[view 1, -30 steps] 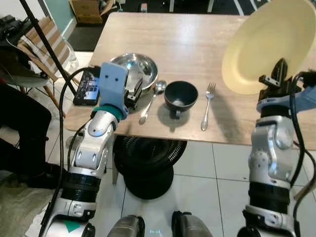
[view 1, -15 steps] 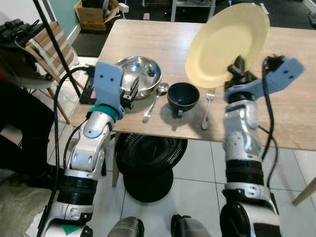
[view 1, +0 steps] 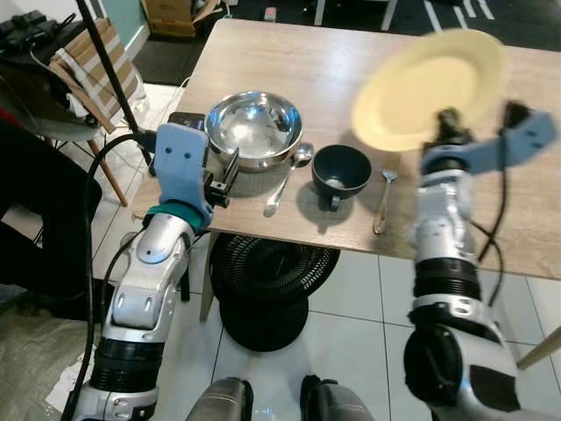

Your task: Setting the table

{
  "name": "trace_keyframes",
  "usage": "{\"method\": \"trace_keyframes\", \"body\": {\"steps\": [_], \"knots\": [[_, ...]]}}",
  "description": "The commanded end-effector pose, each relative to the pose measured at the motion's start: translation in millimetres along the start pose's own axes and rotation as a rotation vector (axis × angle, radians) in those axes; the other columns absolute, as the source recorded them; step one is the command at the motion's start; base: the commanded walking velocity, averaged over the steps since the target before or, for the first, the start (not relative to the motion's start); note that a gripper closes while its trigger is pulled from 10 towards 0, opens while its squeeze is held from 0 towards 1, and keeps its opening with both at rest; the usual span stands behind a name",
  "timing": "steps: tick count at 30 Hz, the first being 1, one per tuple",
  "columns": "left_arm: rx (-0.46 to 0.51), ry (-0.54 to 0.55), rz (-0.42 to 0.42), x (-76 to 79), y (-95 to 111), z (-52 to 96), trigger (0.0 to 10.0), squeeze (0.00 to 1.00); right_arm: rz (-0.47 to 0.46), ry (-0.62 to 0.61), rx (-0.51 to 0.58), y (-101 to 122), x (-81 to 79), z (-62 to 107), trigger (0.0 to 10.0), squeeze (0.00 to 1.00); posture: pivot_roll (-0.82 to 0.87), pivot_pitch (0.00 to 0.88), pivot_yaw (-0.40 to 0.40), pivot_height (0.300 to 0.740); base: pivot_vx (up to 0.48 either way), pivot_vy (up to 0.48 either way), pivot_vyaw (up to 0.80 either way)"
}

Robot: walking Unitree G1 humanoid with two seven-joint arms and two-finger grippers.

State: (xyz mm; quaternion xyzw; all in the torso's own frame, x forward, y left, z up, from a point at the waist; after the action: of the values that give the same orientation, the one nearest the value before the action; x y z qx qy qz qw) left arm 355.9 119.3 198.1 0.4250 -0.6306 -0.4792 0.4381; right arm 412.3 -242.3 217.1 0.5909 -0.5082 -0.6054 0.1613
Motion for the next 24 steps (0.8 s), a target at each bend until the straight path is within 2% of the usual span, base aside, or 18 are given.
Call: {"method": "trace_keyframes", "body": {"steps": [1,4,6,8,9,11,12,15,20,24], "knots": [[-0.017,-0.003,0.008,0.9,-2.8,3.8,10.0,0.0,-0.018,-0.053,-0.013,-4.0,17.5,2.6,10.0,0.0,0.18,0.11,0.045,0.74,0.0,0.0,0.0],[-0.021,-0.003,0.008,0.5,-3.0,4.6,10.0,0.0,-0.024,-0.066,-0.019,-5.5,22.7,3.7,10.0,0.0,0.18,0.113,0.046,0.74,0.0,0.0,0.0],[-0.026,0.0,0.008,1.4,-2.8,6.3,10.0,0.0,-0.06,-0.008,-0.069,-22.9,0.9,7.0,10.0,0.0,0.19,0.122,0.04,0.74,0.0,0.0,0.0],[-0.026,0.0,0.008,1.4,-2.8,6.3,10.0,0.0,-0.06,-0.008,-0.069,-22.9,0.9,7.0,10.0,0.0,0.19,0.122,0.04,0.74,0.0,0.0,0.0],[-0.027,0.001,0.009,1.6,-2.6,6.8,10.0,0.0,-0.071,0.015,-0.085,-27.9,-7.4,8.1,10.0,0.0,0.19,0.122,0.04,0.74,0.0,0.0,0.0],[-0.024,0.016,0.002,-1.1,0.5,10.1,10.0,0.0,-0.092,0.09,-0.13,-42.4,-35.8,8.4,10.0,0.0,0.23,0.128,0.022,0.74,0.0,0.0,0.0],[-0.024,0.016,0.002,-1.1,0.5,10.1,10.0,0.0,-0.092,0.09,-0.13,-42.4,-35.8,8.4,10.0,0.0,0.23,0.128,0.022,0.74,0.0,0.0,0.0],[-0.021,0.033,-0.004,-4.5,2.8,13.4,10.0,0.0,-0.104,0.127,-0.154,-49.5,-52.0,7.7,10.0,0.0,0.25,0.13,0.01,0.74,0.0,0.0,0.0],[-0.022,0.049,-0.007,-7.3,3.8,16.7,10.0,0.0,-0.116,0.138,-0.162,-51.4,-60.1,5.9,10.0,0.0,0.26,0.133,0.002,0.74,0.0,0.0,0.0],[-0.024,0.054,-0.006,-7.0,3.6,18.4,10.0,0.0,-0.099,0.138,-0.143,-47.5,-58.9,3.2,10.0,0.0,0.26,0.134,0.002,0.74,0.0,0.0,0.0]]}}
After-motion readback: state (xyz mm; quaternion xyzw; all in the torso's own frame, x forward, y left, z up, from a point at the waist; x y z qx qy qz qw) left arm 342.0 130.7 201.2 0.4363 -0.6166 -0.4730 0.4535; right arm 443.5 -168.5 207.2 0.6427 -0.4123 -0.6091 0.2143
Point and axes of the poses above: a point about 5 cm out from each wrist's last joint towards the gripper, its own z axis pointing back from the gripper into the wrist, its own y axis along the axis of the wrist's last joint, x = y × z, the point moved 5 cm from there along -z, pointing out of the wrist towards the gripper, and after that the axes turned 13 degrees about z, right-handed, at the moved point
